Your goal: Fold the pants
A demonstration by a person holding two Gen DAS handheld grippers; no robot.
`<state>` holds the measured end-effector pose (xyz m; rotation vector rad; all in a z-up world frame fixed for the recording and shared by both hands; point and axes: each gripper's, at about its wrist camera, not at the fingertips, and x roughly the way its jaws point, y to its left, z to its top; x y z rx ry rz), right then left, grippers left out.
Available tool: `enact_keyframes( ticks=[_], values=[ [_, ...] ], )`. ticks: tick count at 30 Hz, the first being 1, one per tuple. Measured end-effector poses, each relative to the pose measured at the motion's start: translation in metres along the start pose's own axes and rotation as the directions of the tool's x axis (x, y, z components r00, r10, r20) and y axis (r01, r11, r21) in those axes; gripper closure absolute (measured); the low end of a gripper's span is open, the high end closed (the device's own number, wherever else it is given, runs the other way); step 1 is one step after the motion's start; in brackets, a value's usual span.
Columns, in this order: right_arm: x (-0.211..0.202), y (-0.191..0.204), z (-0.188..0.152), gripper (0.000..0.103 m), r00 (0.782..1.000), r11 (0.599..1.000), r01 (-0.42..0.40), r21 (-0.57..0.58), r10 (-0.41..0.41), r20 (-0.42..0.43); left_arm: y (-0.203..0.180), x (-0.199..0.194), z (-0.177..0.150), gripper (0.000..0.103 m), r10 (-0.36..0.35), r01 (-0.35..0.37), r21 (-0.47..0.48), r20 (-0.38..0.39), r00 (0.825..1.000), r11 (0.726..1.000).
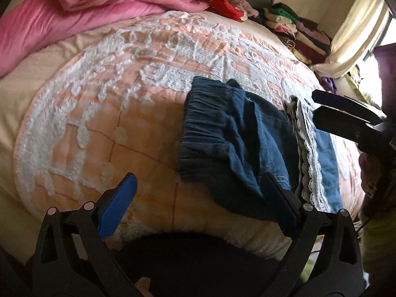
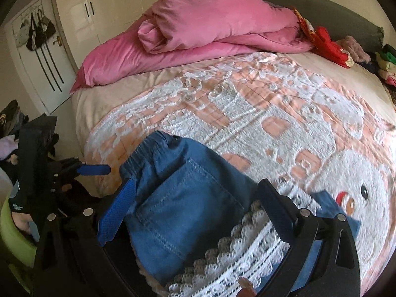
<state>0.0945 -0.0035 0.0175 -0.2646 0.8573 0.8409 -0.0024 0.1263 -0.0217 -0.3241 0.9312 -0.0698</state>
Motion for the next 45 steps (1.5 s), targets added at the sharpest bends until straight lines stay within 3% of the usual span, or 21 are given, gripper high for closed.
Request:
enact_keyframes(
  ticks=[4,8,10,13,24,28,37,41,45],
  values=[
    [0.011,0.002,0.012,0.005,0.999,0.999,-0.027,-0.017,0.027,-0.023,0.007,0.004,0.0,0.011,-0.044,0.043,-0.045,-0.011,0.999,0.998],
    [0.024,0.008,0.025,0.005,0.997,0.997,-0.054,-0.054,0.051,-0.05,0.009,0.009,0.0,0.022,-0.129,0.127,-0.09,-0.024,0.991,0.988],
    [0.029,0.011,0.03,0.005,0.996,0.995,-0.069,-0.07,0.065,-0.061,0.009,0.014,0.001,0.039,-0.143,0.138,-0.104,-0.043,0.989,0.985],
    [0.043,0.014,0.039,0.005,0.991,0.99,-0.101,-0.095,0.092,-0.094,0.011,0.021,0.004,0.049,-0.186,0.176,-0.141,-0.063,0.981,0.974],
    [0.09,0.02,0.048,0.006,0.96,0.974,-0.204,-0.101,0.178,-0.218,0.013,0.032,0.007,0.049,-0.197,0.181,-0.166,-0.09,0.976,0.97],
    [0.104,0.023,0.048,0.017,0.941,0.965,-0.245,-0.098,0.212,-0.263,0.012,0.033,0.008,0.05,-0.186,0.17,-0.157,-0.094,0.978,0.973],
    [0.126,0.027,0.043,0.017,0.922,0.955,-0.283,-0.092,0.245,-0.298,0.013,0.034,0.008,0.05,-0.182,0.165,-0.164,-0.09,0.979,0.972],
    [0.131,0.028,0.039,0.042,0.924,0.951,-0.292,-0.104,0.253,-0.287,0.014,0.032,0.007,0.05,-0.185,0.168,-0.172,-0.089,0.979,0.971],
    [0.116,0.016,0.04,0.059,0.928,0.949,-0.308,-0.066,0.284,-0.24,0.015,0.029,0.005,0.05,-0.195,0.179,-0.176,-0.083,0.977,0.968]
  ],
)
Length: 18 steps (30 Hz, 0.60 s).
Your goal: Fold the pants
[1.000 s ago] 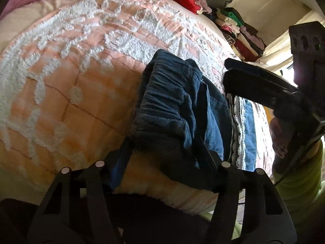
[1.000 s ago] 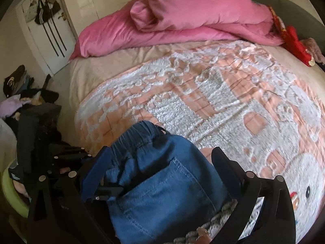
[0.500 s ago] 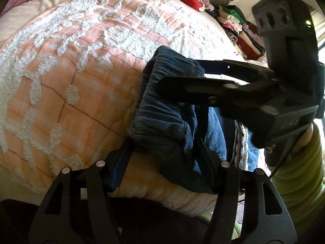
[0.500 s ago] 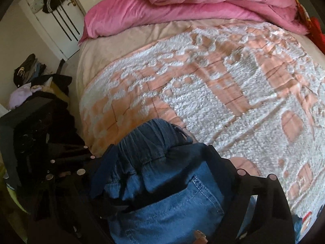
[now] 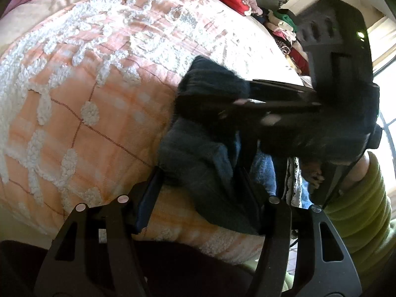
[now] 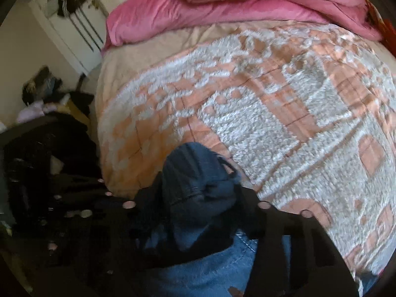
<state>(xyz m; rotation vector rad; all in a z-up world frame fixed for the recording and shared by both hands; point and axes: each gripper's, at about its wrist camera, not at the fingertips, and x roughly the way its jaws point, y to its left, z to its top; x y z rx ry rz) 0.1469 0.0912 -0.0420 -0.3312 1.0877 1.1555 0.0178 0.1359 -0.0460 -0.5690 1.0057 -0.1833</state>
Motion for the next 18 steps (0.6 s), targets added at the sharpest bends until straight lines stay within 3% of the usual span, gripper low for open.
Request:
enact_keyframes(
  ticks=[2,4,13,18],
  values=[
    [-0.015,-0.002,-0.004,0.066,0.999,1.0,-0.021,0.011,0.021,0.039,-0.001,-0.004,-0.002,0.047,-0.009,0.009,0.004,0.011,1.0,1.0],
    [-0.033,-0.003,-0.009,0.067,0.996,0.999,-0.049,0.023,0.047,0.08,-0.003,-0.01,-0.005,0.037,-0.023,0.023,0.015,0.035,0.999,1.0],
    [-0.099,-0.011,-0.036,0.067,0.969,0.993,-0.109,0.055,0.093,0.229,-0.031,-0.015,-0.012,0.018,-0.123,0.121,0.037,0.054,0.991,0.992],
    [-0.124,-0.018,-0.051,0.067,0.956,0.992,-0.104,0.078,0.078,0.284,-0.055,-0.002,-0.009,0.018,-0.186,0.184,0.048,0.03,0.982,0.982]
  ],
)
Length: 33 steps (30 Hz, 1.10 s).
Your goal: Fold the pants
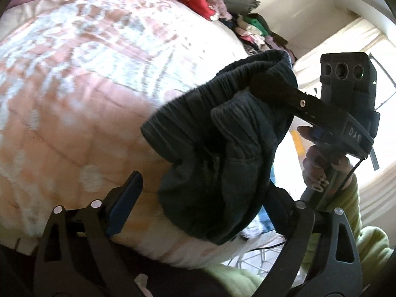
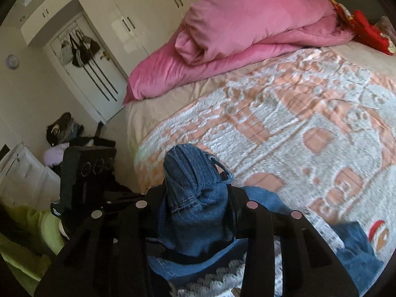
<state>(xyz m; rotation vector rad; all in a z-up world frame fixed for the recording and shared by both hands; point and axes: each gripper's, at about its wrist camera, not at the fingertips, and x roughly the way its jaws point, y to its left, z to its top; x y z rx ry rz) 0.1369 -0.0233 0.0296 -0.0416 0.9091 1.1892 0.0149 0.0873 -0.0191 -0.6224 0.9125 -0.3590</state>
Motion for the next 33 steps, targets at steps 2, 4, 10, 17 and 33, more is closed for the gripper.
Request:
enact_keyframes(
  ticks=[2,4,10,17,33],
  values=[
    [-0.009,-0.004,-0.004,0.067,1.0,1.0,0.001,0.011,-0.001,0.019,-0.011,0.007,0.001,0.022,-0.021,0.021,0.008,-0.019,1.0,1.0],
    [-0.018,-0.008,-0.008,0.067,0.999,1.0,0.007,0.02,-0.007,0.034,-0.022,0.011,0.002,0.046,-0.02,0.02,0.027,-0.02,1.0,0.999],
    [-0.044,-0.016,-0.022,0.06,0.995,0.998,0.013,0.056,-0.019,0.101,-0.06,0.019,-0.001,0.05,-0.037,0.039,0.108,-0.014,0.999,0.993],
    [-0.088,-0.039,-0.08,0.02,0.961,0.963,0.182,0.2,-0.217,0.17,-0.091,0.048,-0.02,0.05,-0.007,0.026,0.237,-0.082,0.997,0.971],
    [-0.065,-0.056,-0.139,0.05,0.962,0.908,0.232,0.35,-0.267,0.053,-0.111,0.084,-0.047,0.043,0.053,0.007,0.349,-0.164,0.985,0.937]
  ],
)
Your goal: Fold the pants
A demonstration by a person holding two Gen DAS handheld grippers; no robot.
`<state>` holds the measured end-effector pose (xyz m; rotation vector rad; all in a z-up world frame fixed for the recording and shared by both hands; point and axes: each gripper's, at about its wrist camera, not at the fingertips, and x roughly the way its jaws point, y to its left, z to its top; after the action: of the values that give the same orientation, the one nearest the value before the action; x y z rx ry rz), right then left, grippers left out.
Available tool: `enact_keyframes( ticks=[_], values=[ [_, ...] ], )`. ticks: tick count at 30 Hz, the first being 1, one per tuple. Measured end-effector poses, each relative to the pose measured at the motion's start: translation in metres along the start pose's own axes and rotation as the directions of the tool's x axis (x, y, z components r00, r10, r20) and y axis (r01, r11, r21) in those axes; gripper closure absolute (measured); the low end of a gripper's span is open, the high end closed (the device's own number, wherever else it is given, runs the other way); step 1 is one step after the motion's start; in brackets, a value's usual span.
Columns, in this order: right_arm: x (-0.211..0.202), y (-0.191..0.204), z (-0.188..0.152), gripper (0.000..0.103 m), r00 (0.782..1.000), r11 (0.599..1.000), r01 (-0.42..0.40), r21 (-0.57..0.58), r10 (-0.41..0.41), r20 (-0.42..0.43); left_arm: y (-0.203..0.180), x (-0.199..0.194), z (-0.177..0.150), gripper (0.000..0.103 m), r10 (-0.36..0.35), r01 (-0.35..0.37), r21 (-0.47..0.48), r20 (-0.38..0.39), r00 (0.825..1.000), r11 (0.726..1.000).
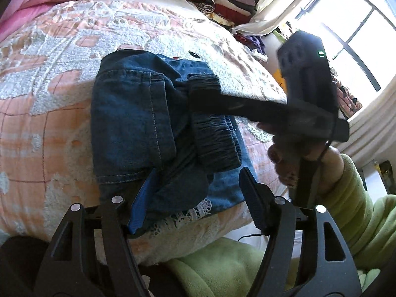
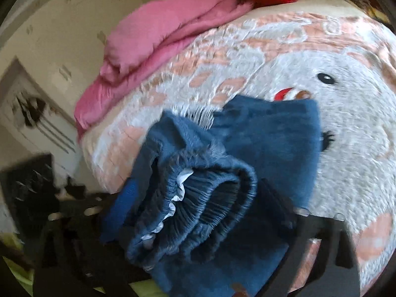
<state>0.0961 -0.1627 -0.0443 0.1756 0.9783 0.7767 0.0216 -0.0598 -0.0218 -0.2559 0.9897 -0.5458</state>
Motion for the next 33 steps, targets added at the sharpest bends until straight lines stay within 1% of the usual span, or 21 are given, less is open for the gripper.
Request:
enact_keyframes(
  ticks=[1,2,3,4,6,7,9,11,12,14,15,17,21,22,23,24,26,32,33],
  values=[
    [0.0,0.004,-0.001,0.062,1.0,1.0,-0.027,-0.015,0.027,-0.001,0.0,0.0,0.0,0.043,-0.001,0.001,0.0,0.0,1.0,1.0],
    [-0.004,0.006,-0.001,0.069,0.998,0.998,-0.059,-0.019,0.059,0.016,0.0,-0.002,-0.001,0.043,-0.006,0.006,0.001,0.004,1.0,1.0],
    [-0.013,0.01,-0.002,0.069,0.994,0.995,-0.098,-0.033,0.1,0.046,0.0,-0.003,-0.001,0.041,-0.011,0.011,0.002,0.006,1.0,1.0],
    [-0.023,0.012,-0.003,0.069,0.99,0.992,-0.116,-0.049,0.12,0.07,-0.001,-0.006,-0.004,0.041,-0.018,0.018,0.003,0.009,1.0,1.0],
    [-0.031,0.01,-0.002,0.07,0.99,0.994,-0.104,-0.045,0.107,0.09,0.0,-0.007,-0.003,0.041,-0.028,0.028,0.005,0.013,1.0,1.0],
    [-0.031,0.002,-0.004,0.069,0.994,0.997,-0.07,-0.024,0.071,0.082,0.001,-0.006,-0.002,0.041,-0.029,0.029,0.005,0.012,1.0,1.0],
    [-0.023,-0.011,-0.008,0.066,0.998,0.999,-0.03,0.016,0.029,0.055,0.0,-0.005,-0.003,0.041,-0.021,0.021,0.007,0.007,1.0,1.0],
    [-0.015,-0.018,-0.011,0.055,0.999,0.999,0.011,0.047,-0.012,0.035,-0.001,-0.004,-0.005,0.041,-0.014,0.014,0.012,0.002,1.0,1.0],
    [-0.012,-0.019,-0.013,0.054,0.999,0.998,0.032,0.048,-0.033,0.032,-0.001,-0.005,-0.004,0.041,-0.012,0.011,0.013,0.003,1.0,1.0],
    [-0.015,-0.018,-0.014,0.051,0.998,0.998,0.05,0.046,-0.052,0.042,-0.002,-0.008,-0.004,0.038,-0.007,0.007,0.015,0.006,1.0,1.0],
    [-0.016,-0.016,-0.014,0.049,0.997,0.997,0.061,0.039,-0.063,0.047,-0.002,-0.009,-0.004,0.035,-0.001,0.001,0.018,0.012,1.0,1.0],
    [-0.023,-0.01,-0.014,0.036,0.994,0.996,0.087,0.018,-0.088,0.06,-0.003,-0.014,-0.004,0.032,0.014,-0.014,0.023,0.02,1.0,1.0],
    [-0.046,-0.003,-0.014,0.022,0.986,0.992,0.123,0.006,-0.123,0.117,-0.007,-0.026,-0.007,0.027,0.043,-0.045,0.034,0.047,0.998,0.998],
    [-0.05,-0.003,-0.014,0.016,0.983,0.991,0.133,0.006,-0.132,0.125,-0.007,-0.028,-0.006,0.026,0.049,-0.05,0.034,0.052,0.997,0.998],
    [-0.057,-0.001,-0.015,0.013,0.978,0.988,0.155,0.003,-0.154,0.139,-0.007,-0.03,-0.006,0.026,0.054,-0.056,0.033,0.056,0.997,0.998],
    [-0.059,0.0,-0.016,0.013,0.976,0.987,0.162,0.0,-0.161,0.147,-0.007,-0.032,-0.005,0.025,0.062,-0.064,0.034,0.063,0.996,0.997],
    [-0.067,0.003,-0.017,0.013,0.971,0.985,0.173,-0.011,-0.169,0.167,-0.008,-0.037,-0.005,0.019,0.077,-0.08,0.035,0.075,0.994,0.996],
    [-0.089,0.016,-0.021,0.013,0.957,0.978,0.202,-0.041,-0.189,0.222,-0.011,-0.048,-0.003,0.017,0.132,-0.138,0.044,0.108,0.985,0.99],
    [-0.092,0.016,-0.021,0.013,0.956,0.978,0.204,-0.044,-0.189,0.226,-0.011,-0.049,-0.002,0.014,0.14,-0.146,0.043,0.11,0.984,0.988]
  ],
)
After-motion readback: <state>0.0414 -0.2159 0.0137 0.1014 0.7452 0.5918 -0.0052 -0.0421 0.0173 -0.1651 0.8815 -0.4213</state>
